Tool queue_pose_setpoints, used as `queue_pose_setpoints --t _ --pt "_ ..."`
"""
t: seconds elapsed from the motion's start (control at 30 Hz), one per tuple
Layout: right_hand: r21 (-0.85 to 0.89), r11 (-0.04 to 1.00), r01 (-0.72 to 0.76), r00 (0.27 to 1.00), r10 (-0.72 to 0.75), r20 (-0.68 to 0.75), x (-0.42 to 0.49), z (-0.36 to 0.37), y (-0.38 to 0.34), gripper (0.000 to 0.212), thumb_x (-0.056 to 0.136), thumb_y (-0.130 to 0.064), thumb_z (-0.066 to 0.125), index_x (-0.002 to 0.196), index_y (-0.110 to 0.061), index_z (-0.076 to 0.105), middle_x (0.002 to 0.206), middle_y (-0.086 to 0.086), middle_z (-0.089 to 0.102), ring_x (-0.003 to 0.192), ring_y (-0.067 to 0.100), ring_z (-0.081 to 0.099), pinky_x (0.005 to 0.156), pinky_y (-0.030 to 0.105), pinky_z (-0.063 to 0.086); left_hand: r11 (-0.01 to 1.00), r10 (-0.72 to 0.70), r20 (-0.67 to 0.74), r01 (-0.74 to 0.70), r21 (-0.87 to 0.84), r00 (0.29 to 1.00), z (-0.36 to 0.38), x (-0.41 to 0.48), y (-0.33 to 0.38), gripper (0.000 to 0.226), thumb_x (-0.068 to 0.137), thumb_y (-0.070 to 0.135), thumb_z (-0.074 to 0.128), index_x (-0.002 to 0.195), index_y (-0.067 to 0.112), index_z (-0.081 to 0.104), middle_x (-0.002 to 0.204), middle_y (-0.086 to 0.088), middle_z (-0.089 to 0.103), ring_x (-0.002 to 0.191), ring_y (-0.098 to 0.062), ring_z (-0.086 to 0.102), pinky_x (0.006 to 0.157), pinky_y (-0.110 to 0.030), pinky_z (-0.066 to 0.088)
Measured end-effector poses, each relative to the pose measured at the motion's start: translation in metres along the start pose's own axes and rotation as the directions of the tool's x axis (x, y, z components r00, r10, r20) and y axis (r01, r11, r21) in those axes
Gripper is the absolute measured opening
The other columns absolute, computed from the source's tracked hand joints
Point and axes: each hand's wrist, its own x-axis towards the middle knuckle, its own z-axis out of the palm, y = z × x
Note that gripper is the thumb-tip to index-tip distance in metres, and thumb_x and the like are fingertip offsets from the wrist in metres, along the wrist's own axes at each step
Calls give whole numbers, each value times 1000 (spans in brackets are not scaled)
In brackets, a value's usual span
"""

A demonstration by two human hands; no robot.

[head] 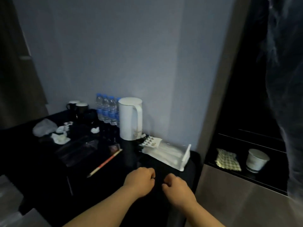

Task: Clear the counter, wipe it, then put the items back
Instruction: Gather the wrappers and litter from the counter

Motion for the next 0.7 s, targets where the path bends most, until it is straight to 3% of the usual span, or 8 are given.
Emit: queue_pose_setpoints --t 0.23,0.37,0.57,0.7 --pt "83 997 -6 996 -1 84 27 87 -115 14 89 -31 50 102 -25 51 113 2 59 103 19 58 83 27 45 999 -33 24 33 0 999 -41 -16 -148 25 95 29 44 115 24 58 118 -1 60 105 -22 59 87 -36 51" --pt "119 992 -44 993 30 118 36 134 -166 25 89 -30 51 112 -21 55 115 2 60 106 18 57 87 26 44 998 -46 24 47 -30 999 -54 -21 -217 25 94 29 46 115 24 60 118 0 60 104 -21 60 86 -34 51" --pt "145 982 -120 977 91 193 59 177 -200 8 89 -27 53 96 -26 50 115 2 60 108 16 57 89 21 42 996 -52 11 52 -70 999 -61 -13 -279 26 94 27 47 115 23 60 119 -1 58 107 -20 58 87 -32 49" --pt "140 976 -166 969 135 207 85 191 -209 7 88 -27 54 94 -27 50 113 2 60 105 16 57 91 25 45 992 -45 3 45 -122 999 -60 3 -306 27 95 26 46 118 23 59 121 1 56 108 -17 56 90 -30 48"
